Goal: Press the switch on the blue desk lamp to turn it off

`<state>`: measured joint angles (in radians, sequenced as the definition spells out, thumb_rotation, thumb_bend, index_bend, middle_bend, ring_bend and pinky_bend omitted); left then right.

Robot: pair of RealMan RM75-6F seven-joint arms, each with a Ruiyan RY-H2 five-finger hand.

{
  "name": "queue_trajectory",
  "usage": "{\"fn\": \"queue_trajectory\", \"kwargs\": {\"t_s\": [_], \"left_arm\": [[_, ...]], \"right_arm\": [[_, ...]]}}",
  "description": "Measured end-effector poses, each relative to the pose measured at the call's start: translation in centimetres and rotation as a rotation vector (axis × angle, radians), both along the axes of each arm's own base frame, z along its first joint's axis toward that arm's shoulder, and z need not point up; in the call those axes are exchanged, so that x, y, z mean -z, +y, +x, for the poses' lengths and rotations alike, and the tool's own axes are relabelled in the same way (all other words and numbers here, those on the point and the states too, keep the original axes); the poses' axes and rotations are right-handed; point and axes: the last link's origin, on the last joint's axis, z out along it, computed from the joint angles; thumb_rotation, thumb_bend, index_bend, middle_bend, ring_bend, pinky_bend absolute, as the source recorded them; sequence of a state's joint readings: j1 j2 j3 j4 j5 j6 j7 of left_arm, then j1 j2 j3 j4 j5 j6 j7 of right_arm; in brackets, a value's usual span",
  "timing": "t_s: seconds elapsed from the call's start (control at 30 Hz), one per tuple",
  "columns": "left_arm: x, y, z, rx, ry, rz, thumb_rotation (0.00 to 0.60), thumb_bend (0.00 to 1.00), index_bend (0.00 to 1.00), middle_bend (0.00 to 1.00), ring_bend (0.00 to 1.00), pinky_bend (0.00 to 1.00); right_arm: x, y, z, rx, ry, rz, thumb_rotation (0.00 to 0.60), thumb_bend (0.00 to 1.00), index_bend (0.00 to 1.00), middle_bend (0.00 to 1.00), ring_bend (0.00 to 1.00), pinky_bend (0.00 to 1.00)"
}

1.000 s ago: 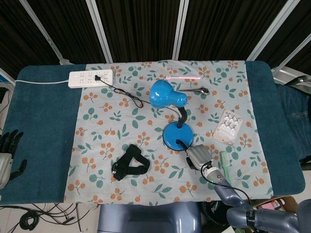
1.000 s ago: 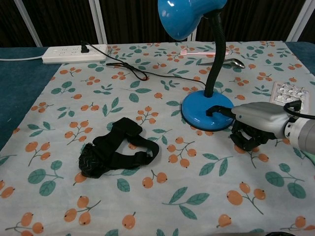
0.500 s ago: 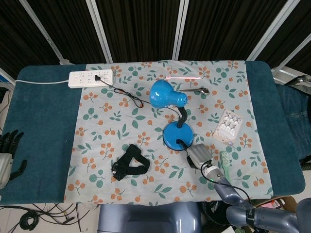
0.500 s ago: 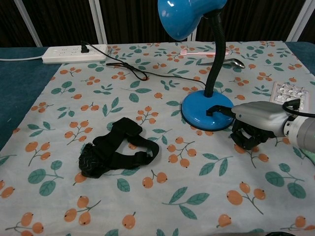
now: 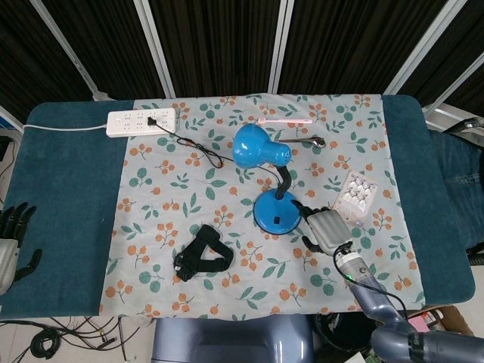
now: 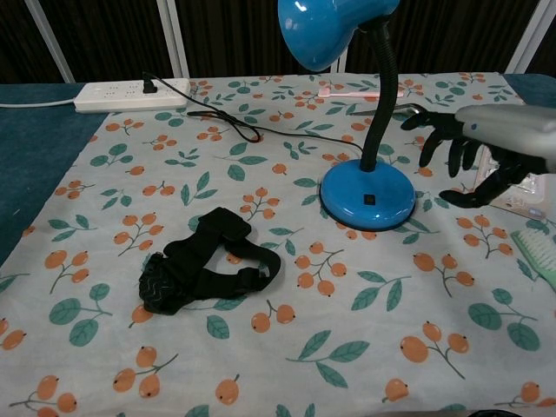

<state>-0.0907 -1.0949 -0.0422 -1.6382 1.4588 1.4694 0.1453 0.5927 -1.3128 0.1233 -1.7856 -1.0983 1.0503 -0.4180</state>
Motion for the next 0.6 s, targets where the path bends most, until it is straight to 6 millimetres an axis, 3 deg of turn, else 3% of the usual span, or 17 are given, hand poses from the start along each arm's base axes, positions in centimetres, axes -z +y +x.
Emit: {"fn": "queue_trajectory", "kwargs": {"t_s": [0.23,0.47,0.6], "left_arm": [[0.1,0.0,0.1,0.002,0.004,0.001,0.600,0.39,0.00,0.02,0.00,0.04],[0.1,-0.1,0.2,0.010,0.008,0.005,0.600,0.39,0.00,0.02,0.00,0.04],[0.2,-0.2,0.3,0.011,0.011,0.007,0.600,0.39,0.00,0.02,0.00,0.04]], "right_arm": [[-6.8,3.5,-2.1,0.074,0.060,-0.092,0.600,0.24,0.00,0.14,0.23,0.18],[-10.3,7.4,-4.7,0.052,0.140,-0.305,0.600,0.22,0.00,0.13,0.21,0.17],[-11.5,10.8,-7.1,0.062,0.201,-0.427,0.600,0.22,0.00,0.12,0.20,0.17]]}}
